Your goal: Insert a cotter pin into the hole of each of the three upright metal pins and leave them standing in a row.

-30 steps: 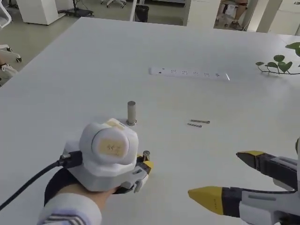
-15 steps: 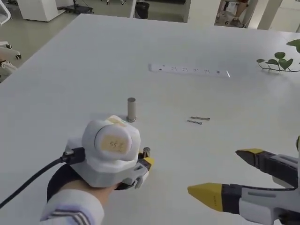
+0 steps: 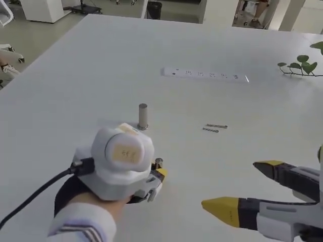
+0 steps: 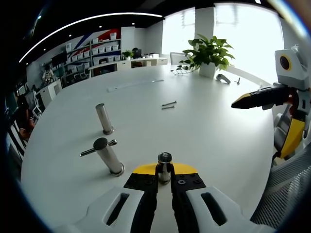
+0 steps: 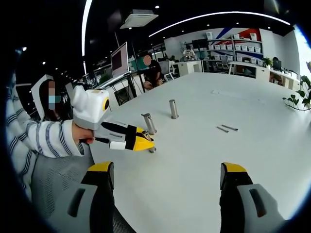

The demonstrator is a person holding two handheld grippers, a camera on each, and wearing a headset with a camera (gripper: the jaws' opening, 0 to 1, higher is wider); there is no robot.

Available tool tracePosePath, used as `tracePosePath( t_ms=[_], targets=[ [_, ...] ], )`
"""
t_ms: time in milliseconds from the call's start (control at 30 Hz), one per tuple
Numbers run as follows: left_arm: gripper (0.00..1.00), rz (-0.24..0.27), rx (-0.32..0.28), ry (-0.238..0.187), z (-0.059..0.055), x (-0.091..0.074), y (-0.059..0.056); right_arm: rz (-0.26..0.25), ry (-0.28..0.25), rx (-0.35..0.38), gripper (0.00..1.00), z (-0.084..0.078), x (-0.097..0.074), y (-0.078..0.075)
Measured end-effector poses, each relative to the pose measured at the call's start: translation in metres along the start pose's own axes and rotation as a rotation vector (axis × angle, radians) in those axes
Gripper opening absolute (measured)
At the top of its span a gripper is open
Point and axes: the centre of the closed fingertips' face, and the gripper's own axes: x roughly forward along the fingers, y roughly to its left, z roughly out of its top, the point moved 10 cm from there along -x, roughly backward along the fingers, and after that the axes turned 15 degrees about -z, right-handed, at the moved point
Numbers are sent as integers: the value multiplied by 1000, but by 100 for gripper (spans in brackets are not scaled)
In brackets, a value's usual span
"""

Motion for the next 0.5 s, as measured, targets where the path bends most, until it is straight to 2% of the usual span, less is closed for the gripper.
tracePosePath(
  t_ms=[167, 367, 500],
  targets=[
    [6, -9, 24, 8, -1, 0, -1, 3, -4, -1, 89, 0, 0, 1],
    [6, -9, 18, 26, -3, -2, -2, 5, -6, -3, 89, 0, -1, 2],
    [12, -21, 12, 38, -3, -5, -2, 4, -8, -3, 89, 1, -1, 2]
  ],
)
